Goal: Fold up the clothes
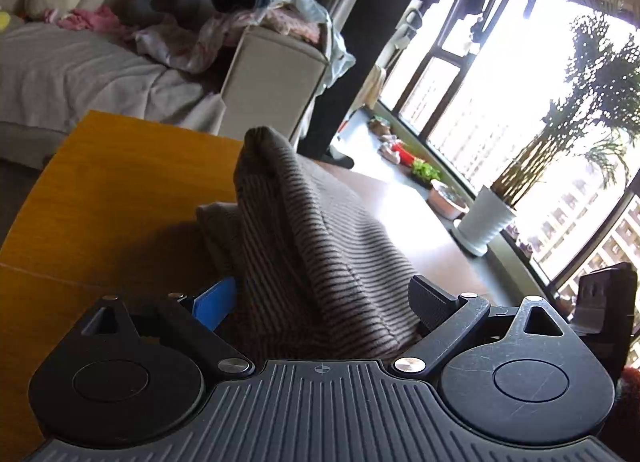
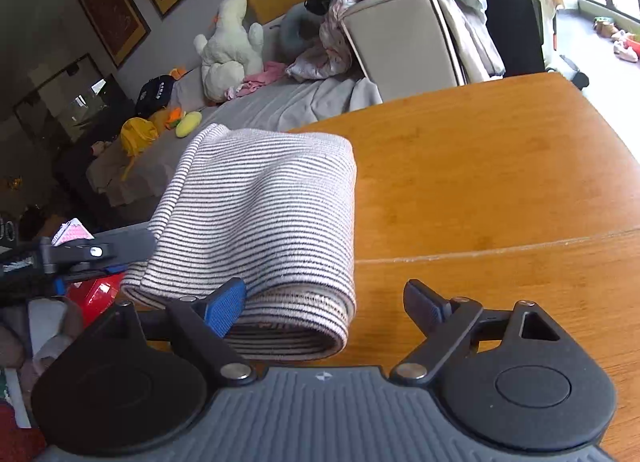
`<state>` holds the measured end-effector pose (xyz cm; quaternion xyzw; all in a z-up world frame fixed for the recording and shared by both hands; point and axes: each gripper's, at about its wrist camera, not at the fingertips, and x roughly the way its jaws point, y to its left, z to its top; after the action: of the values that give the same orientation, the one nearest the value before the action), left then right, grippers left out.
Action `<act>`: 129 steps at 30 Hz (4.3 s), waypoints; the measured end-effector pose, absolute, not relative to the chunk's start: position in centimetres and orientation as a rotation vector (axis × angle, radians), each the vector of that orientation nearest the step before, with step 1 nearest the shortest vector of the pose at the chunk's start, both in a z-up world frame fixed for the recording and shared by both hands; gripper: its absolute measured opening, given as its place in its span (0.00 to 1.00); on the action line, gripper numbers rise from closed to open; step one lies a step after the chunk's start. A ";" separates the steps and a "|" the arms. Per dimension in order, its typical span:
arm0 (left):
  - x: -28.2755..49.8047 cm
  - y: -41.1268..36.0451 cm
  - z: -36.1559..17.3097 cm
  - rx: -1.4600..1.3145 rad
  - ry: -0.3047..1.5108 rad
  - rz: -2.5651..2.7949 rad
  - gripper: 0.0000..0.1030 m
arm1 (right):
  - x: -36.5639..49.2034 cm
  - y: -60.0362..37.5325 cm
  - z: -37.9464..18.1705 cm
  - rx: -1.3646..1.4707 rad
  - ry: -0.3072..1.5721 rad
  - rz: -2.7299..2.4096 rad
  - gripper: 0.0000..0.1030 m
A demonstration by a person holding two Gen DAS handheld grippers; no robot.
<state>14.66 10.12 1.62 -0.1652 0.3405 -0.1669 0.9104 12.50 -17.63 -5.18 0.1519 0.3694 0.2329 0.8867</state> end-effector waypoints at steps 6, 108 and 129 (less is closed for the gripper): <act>16.1 9.0 -0.9 -0.359 0.773 -0.363 0.75 | 12.9 -17.4 -4.5 0.314 0.733 0.556 0.50; 14.3 13.9 0.1 -0.501 0.678 -0.336 0.41 | 4.5 -2.9 -4.9 -0.741 0.267 0.530 0.35; 22.7 12.4 -0.1 -0.447 0.702 -0.439 0.44 | 5.2 -5.0 -2.4 -0.545 0.365 0.691 0.78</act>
<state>22.72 12.43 -0.12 -0.2155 0.3382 -0.2115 0.8913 5.19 -5.04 -2.41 -0.2625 0.1754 0.3324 0.8887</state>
